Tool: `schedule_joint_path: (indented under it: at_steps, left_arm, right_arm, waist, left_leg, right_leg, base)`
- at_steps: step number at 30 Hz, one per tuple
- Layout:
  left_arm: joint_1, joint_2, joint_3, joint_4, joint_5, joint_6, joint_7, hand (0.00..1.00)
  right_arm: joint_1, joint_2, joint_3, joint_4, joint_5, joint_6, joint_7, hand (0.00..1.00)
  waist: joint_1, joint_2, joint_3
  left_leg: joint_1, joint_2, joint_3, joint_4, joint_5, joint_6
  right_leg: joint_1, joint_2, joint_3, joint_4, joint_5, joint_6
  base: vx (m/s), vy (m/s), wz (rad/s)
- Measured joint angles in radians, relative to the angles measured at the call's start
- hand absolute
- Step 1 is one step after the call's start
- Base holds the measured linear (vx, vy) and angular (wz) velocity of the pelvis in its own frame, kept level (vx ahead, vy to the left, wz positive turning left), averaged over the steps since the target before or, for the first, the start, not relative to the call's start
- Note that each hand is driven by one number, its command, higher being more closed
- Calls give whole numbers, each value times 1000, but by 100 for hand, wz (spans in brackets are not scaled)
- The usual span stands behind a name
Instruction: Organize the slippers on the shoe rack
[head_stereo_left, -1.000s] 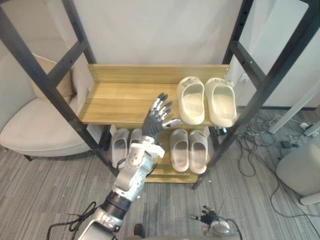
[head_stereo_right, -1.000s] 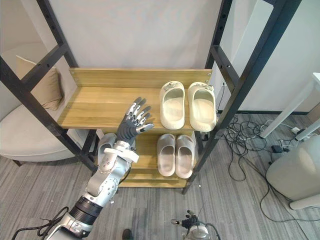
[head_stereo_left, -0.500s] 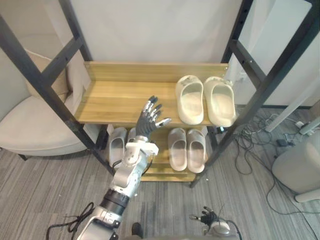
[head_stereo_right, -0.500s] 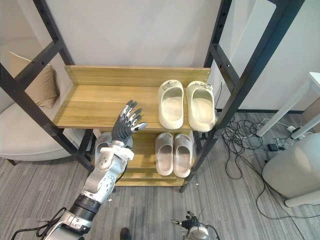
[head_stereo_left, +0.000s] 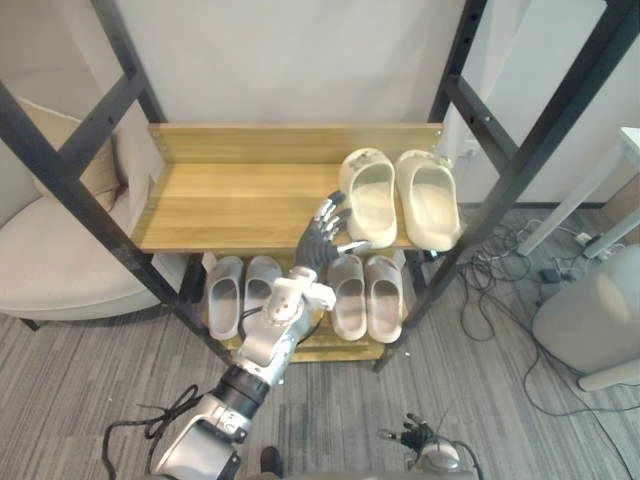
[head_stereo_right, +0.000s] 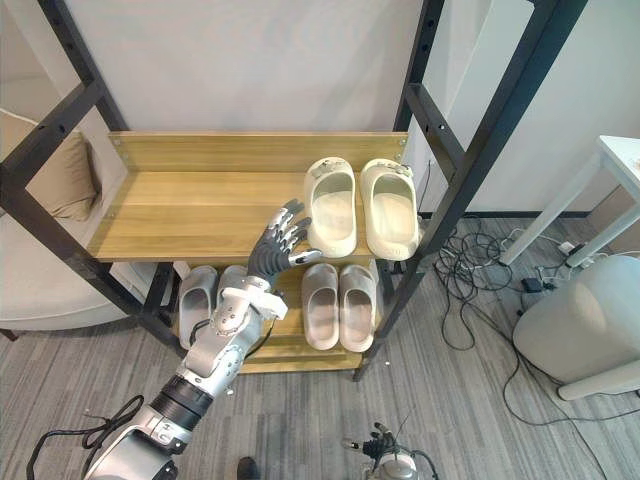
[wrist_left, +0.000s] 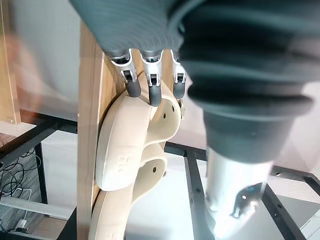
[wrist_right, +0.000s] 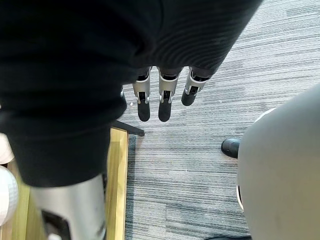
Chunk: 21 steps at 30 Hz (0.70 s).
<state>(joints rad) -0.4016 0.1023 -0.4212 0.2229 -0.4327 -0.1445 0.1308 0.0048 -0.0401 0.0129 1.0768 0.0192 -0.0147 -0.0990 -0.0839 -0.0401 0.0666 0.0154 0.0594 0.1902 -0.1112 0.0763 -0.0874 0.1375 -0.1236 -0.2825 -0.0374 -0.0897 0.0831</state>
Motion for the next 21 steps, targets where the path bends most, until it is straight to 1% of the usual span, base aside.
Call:
schedule_joint_path:
  at_steps: [5,21]
  left_arm:
    - [-1,0,0,0,0,-1,0,0]
    - [-10,2,-2,7,0,3,2,0]
  right_arm:
    - [1,-1,0,0,0,0,0,0]
    - [1,-1,-2,0,0,-3,-2,0]
  waist:
    - [-1,4,-3]
    - [-4,5,-3]
  left_leg:
    - [0,1,10,0,-1,0]
    - [0,1,8,0,0,0]
  right_leg:
    - [-7,0,15,-1,3,0]
    - [-7,0,15,-1,4,0]
  base:
    - [-4,7,-8]
    - [0,0,0]
